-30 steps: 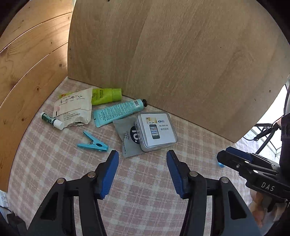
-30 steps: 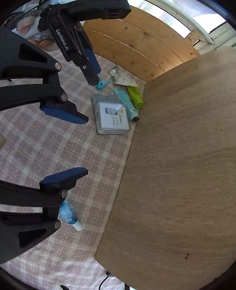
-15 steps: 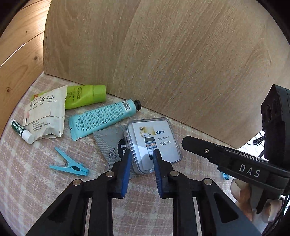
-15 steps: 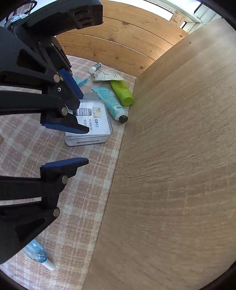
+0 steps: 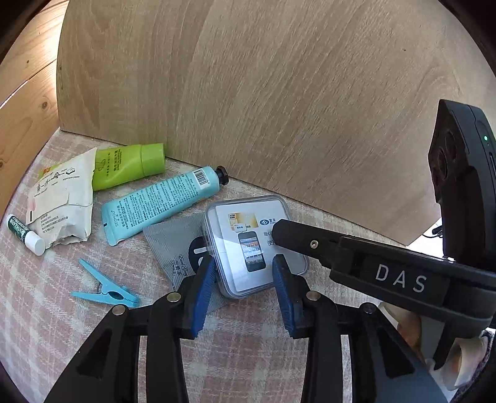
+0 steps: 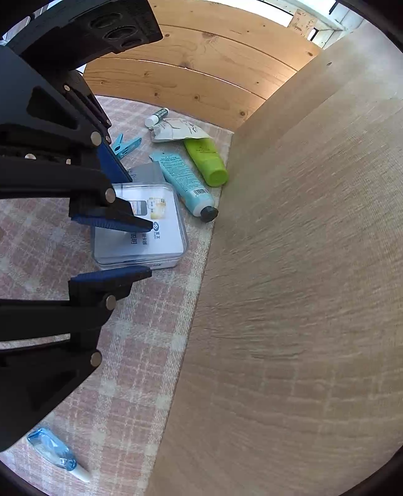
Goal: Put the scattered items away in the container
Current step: 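Grasp the clear plastic phone box with both grippers from opposite sides, then carry the clear box over the black tray and open both grippers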
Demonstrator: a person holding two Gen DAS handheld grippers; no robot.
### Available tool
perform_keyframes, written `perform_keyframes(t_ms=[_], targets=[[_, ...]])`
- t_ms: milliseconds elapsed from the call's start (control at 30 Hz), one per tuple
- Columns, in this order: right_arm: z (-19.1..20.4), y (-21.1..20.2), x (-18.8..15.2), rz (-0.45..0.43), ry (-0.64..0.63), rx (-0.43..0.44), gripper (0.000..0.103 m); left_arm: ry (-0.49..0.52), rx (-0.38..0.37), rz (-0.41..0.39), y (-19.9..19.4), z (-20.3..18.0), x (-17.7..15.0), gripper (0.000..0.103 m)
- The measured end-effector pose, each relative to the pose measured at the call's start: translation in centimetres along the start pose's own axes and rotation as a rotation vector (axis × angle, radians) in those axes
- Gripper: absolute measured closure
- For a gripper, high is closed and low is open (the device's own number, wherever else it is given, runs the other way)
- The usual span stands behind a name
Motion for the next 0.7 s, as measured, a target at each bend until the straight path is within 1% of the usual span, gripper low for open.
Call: perform_keyframes(t_ms=[167, 400, 567, 633, 700], targets=[[-0.1, -0.6, -0.8, 0.006, 0.006, -0.013, 0.08, -0.006, -0.008, 0.004, -0.4, -0.8, -1.0, 0.068], [-0.7, -2.8, -2.7, -0.005, 0.019, -0.002, 0.08, 0.006, -0.015, -0.008, -2.1, -2.9, -2.7, 0.068], [-1.4, -5.8, -4.6, -0.031, 0.029, 0.002, 0.08, 0.042, -0.011, -0.018, -3.6, -5.4, -3.3, 0.068], [-1.8, -7.2, -5.3, -0.044, 0.033, -0.002, 0.08, 0.053, -0.014, -0.022, -3.7, -6.9, -2.2, 0.068], [-2.5, -8.8, -6.1, -0.058, 0.04, -0.005, 0.08, 0.063, -0.022, -0.025, -4.4, -8.0, -2.4, 0.068]])
Point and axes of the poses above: each gripper's, at about its wrist camera, not at the fingertips, and y roughly the way its jaws point, z to its left, x to its top, the point moved 10 cm from there along y, roughly the way its jaws point, and after that the axes turned 7 degrees about z, right-handed, at the moved point
